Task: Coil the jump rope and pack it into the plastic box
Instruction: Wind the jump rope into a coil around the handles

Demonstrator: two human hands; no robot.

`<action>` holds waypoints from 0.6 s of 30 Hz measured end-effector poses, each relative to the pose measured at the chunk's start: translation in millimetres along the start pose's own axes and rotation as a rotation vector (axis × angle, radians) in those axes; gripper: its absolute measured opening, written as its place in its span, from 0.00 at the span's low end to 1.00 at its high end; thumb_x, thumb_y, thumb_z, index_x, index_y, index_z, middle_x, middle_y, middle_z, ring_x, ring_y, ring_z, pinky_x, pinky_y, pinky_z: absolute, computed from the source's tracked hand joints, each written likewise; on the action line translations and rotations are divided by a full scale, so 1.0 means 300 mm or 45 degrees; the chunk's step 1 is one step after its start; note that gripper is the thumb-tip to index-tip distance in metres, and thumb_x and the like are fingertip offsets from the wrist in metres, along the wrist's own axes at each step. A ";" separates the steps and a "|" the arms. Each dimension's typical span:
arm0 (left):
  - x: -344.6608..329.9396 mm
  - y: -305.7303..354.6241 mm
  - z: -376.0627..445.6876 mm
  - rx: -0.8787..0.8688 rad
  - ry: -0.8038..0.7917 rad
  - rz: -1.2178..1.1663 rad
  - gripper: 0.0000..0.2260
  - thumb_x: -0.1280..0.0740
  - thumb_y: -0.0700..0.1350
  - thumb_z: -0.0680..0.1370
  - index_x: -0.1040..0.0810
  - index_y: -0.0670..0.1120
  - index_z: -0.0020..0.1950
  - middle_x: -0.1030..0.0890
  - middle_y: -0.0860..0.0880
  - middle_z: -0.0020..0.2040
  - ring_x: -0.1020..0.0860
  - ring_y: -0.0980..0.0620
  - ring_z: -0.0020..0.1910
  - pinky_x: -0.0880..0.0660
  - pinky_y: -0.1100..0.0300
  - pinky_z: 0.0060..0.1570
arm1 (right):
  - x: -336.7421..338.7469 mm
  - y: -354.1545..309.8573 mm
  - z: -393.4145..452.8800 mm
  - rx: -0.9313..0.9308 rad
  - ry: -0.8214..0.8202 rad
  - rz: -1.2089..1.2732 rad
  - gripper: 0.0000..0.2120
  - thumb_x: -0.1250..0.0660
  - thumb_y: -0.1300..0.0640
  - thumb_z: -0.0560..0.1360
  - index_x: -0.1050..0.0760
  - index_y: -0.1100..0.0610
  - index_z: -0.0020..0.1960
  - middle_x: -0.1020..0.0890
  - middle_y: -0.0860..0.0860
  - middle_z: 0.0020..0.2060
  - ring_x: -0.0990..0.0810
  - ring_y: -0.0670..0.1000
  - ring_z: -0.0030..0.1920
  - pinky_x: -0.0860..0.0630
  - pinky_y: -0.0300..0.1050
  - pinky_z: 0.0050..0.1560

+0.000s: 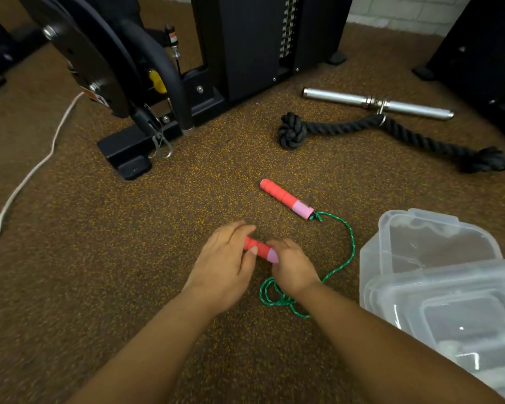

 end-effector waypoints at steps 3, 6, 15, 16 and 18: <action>0.019 0.035 0.011 -0.023 0.006 0.035 0.27 0.50 0.56 0.76 0.32 0.46 0.70 0.30 0.47 0.70 0.36 0.50 0.71 0.44 0.58 0.72 | 0.045 -0.042 -0.045 0.058 -0.007 0.033 0.27 0.40 0.68 0.69 0.29 0.55 0.67 0.24 0.56 0.62 0.27 0.58 0.63 0.32 0.49 0.67; 0.059 0.082 0.015 -0.066 0.020 0.060 0.25 0.50 0.54 0.77 0.33 0.46 0.70 0.30 0.46 0.70 0.36 0.49 0.71 0.47 0.61 0.70 | 0.129 -0.099 -0.099 0.125 -0.013 0.051 0.24 0.39 0.65 0.70 0.27 0.53 0.65 0.22 0.57 0.57 0.25 0.59 0.59 0.28 0.52 0.61; 0.335 0.302 0.025 -0.161 0.143 -0.007 0.17 0.46 0.48 0.82 0.31 0.47 0.69 0.29 0.48 0.68 0.35 0.50 0.69 0.44 0.59 0.70 | 0.579 -0.234 -0.344 0.184 0.075 0.033 0.17 0.35 0.60 0.72 0.24 0.52 0.60 0.20 0.53 0.53 0.22 0.55 0.53 0.29 0.44 0.49; 0.372 0.335 0.022 -0.158 0.140 -0.040 0.17 0.46 0.48 0.82 0.29 0.47 0.68 0.27 0.49 0.66 0.33 0.50 0.68 0.42 0.58 0.69 | 0.622 -0.247 -0.371 0.197 0.052 0.017 0.18 0.34 0.60 0.72 0.25 0.51 0.62 0.22 0.52 0.53 0.23 0.54 0.54 0.30 0.40 0.49; 0.436 0.396 0.007 -0.122 0.097 -0.151 0.17 0.48 0.50 0.82 0.26 0.48 0.66 0.25 0.50 0.62 0.30 0.51 0.64 0.36 0.57 0.64 | 0.705 -0.276 -0.435 0.216 -0.005 0.039 0.20 0.33 0.60 0.72 0.25 0.51 0.63 0.28 0.50 0.52 0.25 0.50 0.52 0.33 0.28 0.46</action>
Point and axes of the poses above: each hand's wrist, its own z-axis towards the middle knuckle, its own x-axis out of the back of the hand, y = z × x, the point moved 7 cm from there along z, towards the middle knuckle
